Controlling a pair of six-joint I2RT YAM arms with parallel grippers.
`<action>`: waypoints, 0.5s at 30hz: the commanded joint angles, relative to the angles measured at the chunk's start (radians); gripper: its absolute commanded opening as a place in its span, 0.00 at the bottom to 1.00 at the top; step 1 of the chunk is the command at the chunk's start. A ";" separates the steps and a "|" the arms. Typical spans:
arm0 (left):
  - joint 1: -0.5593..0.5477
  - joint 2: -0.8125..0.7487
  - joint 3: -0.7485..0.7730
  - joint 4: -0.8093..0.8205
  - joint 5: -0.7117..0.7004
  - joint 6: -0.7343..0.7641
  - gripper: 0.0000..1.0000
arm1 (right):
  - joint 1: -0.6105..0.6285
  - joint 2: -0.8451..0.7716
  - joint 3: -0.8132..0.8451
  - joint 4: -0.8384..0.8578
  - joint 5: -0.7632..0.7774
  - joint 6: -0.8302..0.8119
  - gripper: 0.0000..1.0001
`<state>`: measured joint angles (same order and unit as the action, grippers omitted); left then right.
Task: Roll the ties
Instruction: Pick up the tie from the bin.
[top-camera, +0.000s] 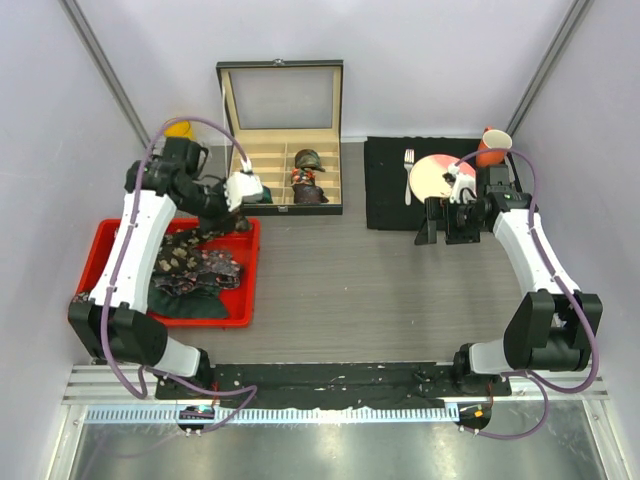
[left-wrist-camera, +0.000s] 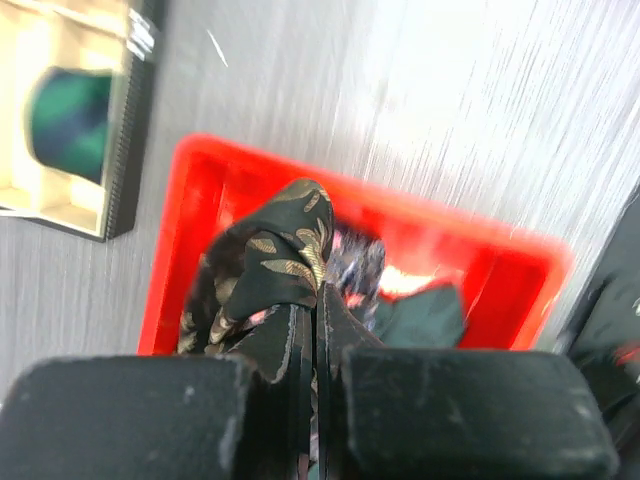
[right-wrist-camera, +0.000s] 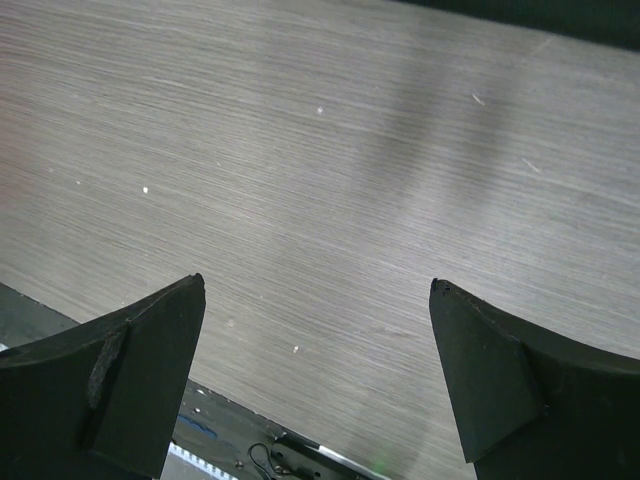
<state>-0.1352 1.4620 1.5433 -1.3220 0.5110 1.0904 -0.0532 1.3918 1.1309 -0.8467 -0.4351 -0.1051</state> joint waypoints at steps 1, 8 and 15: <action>-0.001 -0.048 0.182 -0.025 0.205 -0.311 0.00 | 0.006 -0.019 0.078 0.009 -0.083 -0.024 1.00; -0.067 -0.103 0.281 0.303 0.307 -0.734 0.00 | 0.006 -0.031 0.144 0.046 -0.160 -0.007 0.99; -0.182 -0.117 0.337 0.615 0.256 -1.018 0.00 | 0.006 -0.027 0.161 0.080 -0.218 0.021 1.00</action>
<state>-0.2638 1.3521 1.8091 -0.9676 0.7631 0.3031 -0.0532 1.3918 1.2491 -0.8165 -0.5892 -0.1043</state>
